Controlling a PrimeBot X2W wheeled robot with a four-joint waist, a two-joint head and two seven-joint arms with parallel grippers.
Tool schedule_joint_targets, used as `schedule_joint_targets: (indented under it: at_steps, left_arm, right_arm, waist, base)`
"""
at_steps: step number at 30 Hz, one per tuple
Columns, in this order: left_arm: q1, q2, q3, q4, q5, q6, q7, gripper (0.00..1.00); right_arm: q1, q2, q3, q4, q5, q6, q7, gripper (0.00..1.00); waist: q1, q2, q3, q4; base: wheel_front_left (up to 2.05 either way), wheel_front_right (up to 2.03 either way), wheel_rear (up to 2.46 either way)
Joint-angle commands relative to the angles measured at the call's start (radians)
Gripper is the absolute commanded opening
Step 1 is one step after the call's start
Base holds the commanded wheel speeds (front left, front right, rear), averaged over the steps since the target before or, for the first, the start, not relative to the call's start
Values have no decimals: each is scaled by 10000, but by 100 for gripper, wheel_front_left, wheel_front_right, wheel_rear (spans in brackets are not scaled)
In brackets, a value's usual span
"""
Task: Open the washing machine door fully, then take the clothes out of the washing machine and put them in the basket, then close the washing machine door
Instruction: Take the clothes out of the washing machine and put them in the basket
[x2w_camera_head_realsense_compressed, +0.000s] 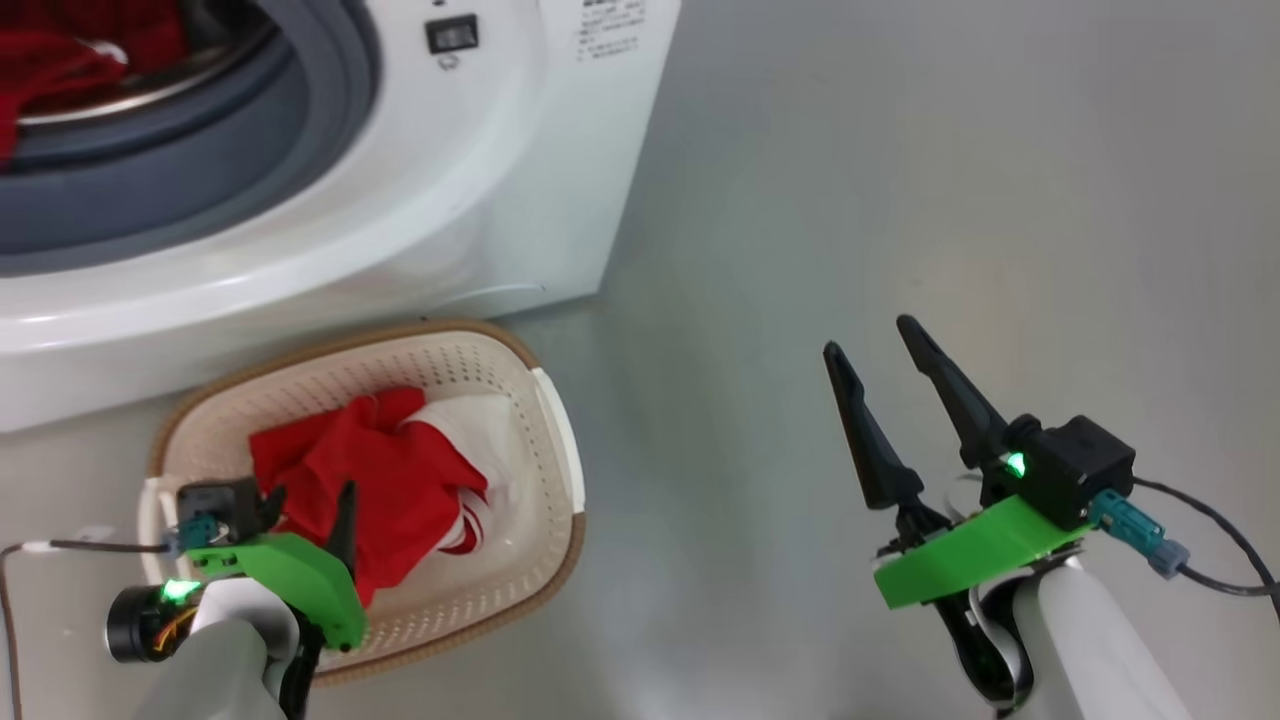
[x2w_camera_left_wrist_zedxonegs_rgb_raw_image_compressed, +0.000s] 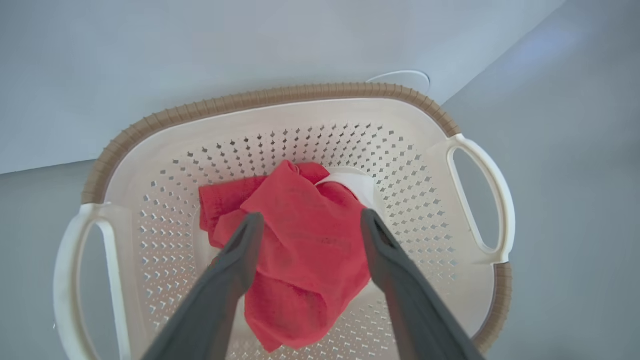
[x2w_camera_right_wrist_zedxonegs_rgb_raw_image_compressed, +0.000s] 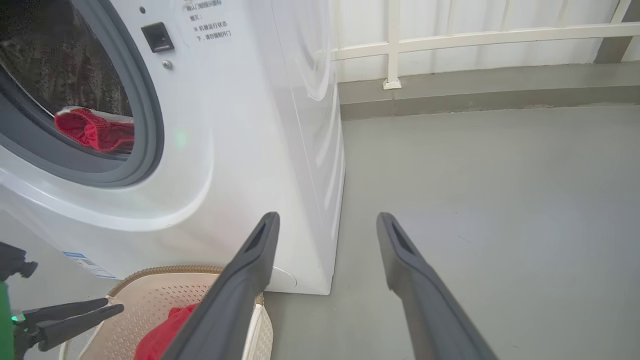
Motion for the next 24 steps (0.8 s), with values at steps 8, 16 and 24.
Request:
schedule_joint_targets:
  at_steps: [8, 16, 24]
  left_arm:
    - [963, 239, 1364, -2102, 192, 178, -123, 100]
    - [1972, -4, 2791, -4192, 952, 229, -123, 100]
    - [2949, -365, 3763, -6172, 1849, 121, -123, 100]
  right_arm:
    - [683, -369, 104, 11, 6, 16, -118, 100]
    - [990, -621, 2, 120, 83, 16, -118, 100]
    - [1427, -758, -244, 97, 106, 16, -118, 100]
  waist:
    - [0, 0, -1199, 778]
    - [0, 0, -2107, 1200]
    - [0, 0, -2729, 1654]
  base:
    - [0, 0, 0]
    - [0, 0, 0]
    - [0, 0, 0]
